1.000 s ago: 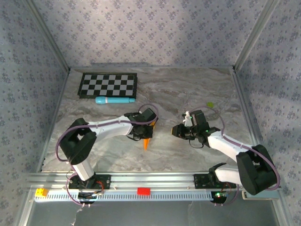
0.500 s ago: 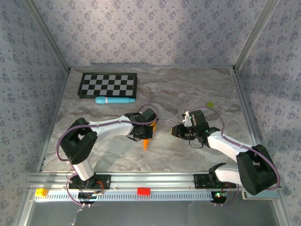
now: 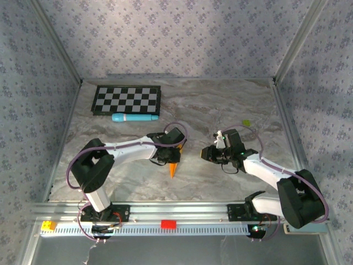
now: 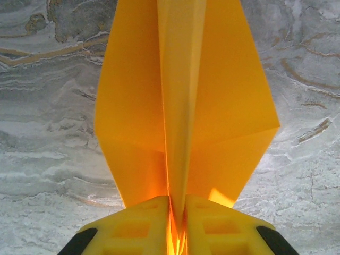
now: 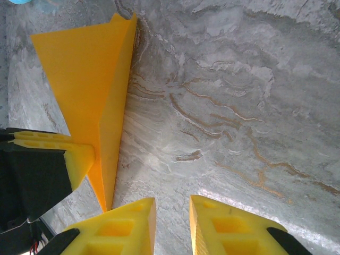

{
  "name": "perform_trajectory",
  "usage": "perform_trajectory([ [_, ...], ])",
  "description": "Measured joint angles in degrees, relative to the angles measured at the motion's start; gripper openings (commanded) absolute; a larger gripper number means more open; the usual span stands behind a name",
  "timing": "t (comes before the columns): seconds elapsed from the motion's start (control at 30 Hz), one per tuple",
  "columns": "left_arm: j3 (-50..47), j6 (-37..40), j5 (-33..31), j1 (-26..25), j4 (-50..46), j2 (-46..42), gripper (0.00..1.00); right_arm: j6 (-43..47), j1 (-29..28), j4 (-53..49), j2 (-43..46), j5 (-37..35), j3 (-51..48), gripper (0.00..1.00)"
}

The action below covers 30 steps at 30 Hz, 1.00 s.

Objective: Fold a paper plane with a square sheet of paper (pick it up from the middle)
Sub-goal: Move the paper plane to the center of the table.

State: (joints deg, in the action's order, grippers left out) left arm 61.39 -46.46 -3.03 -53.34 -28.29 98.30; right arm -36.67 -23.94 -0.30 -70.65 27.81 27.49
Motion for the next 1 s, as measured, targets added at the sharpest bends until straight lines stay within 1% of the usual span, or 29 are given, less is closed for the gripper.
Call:
perform_trajectory([
  [1.0, 0.0, 0.39, -0.66, -0.96, -0.02, 3.04, 0.18, -0.04, -0.35, 0.02, -0.28, 0.04, 0.11, 0.26],
])
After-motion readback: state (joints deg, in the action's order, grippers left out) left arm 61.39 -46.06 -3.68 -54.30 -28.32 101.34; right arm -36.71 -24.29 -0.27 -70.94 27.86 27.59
